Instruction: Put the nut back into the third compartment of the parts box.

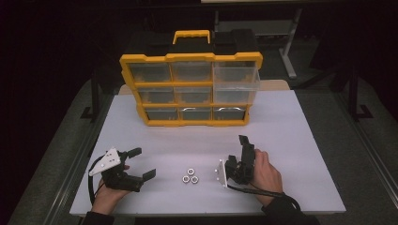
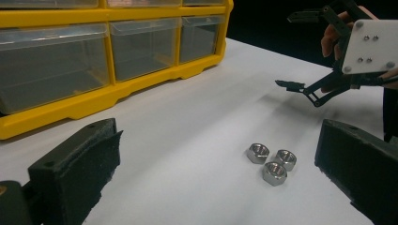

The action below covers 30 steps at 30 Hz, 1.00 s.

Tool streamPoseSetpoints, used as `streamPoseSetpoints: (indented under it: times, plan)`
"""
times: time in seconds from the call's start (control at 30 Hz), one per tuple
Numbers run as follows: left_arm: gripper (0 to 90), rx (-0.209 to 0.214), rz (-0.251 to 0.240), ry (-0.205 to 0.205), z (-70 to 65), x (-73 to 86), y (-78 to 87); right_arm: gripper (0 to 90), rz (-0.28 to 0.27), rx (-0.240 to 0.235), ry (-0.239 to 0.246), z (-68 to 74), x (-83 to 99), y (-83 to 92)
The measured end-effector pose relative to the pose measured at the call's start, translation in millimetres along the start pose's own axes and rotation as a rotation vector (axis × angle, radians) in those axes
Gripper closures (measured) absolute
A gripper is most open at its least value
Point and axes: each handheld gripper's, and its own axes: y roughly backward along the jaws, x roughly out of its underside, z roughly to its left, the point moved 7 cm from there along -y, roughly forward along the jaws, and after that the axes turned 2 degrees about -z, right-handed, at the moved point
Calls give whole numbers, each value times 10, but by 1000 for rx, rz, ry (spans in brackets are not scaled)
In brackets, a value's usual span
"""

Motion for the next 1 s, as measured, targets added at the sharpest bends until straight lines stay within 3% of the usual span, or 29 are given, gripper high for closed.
streamPoseSetpoints:
  times: [0.1,0.13,0.17,0.23,0.3,0.33,0.37,0.4,0.43,0.47,0.63,0.67,0.73,0.8,0.83,0.9,1.0]
  plan:
    - [0,-2,-6,6,-1,-8,2,13,-6,-12,-39,-1,12,-3]
    - [0,-2,-9,9,-4,-12,2,13,1,-47,-62,-5,38,-8]
    - [0,-2,-10,9,-5,-13,1,13,1,-47,-62,-5,38,-8]
    - [0,-1,-10,8,-10,-13,-7,13,3,-96,-157,12,64,-8]
    - [0,1,1,1,-9,-6,-11,13,2,-114,-177,9,74,-8]
    - [0,4,-5,10,-18,-9,-23,13,-4,-146,-233,6,84,-4]
    - [0,4,-5,10,-18,-9,-23,13,-4,-146,-233,6,84,-4]
    - [0,7,-6,8,-23,-7,-21,11,-1,-182,-287,3,96,-2]
    - [0,7,-6,8,-23,-7,-21,11,-1,-182,-287,3,96,-2]
    - [0,8,-6,7,-25,-5,-18,8,-1,-213,-333,0,105,-3]
    - [0,8,-3,7,-29,-8,-19,3,1,-258,-383,2,123,-10]
    - [0,9,-3,10,-35,-9,-28,3,-5,-282,-419,5,122,-12]
    - [0,10,-2,9,-37,-8,-33,3,-9,-298,-438,9,123,-16]
    - [0,14,4,3,-39,0,-39,3,-18,-367,-530,24,127,-27]
    - [0,14,4,3,-39,0,-39,3,-18,-367,-530,24,127,-27]
    - [0,15,9,4,-42,7,-37,3,-28,-419,-601,30,126,-36]
    - [0,12,7,2,-38,3,-28,3,-21,-464,-663,36,127,-38]
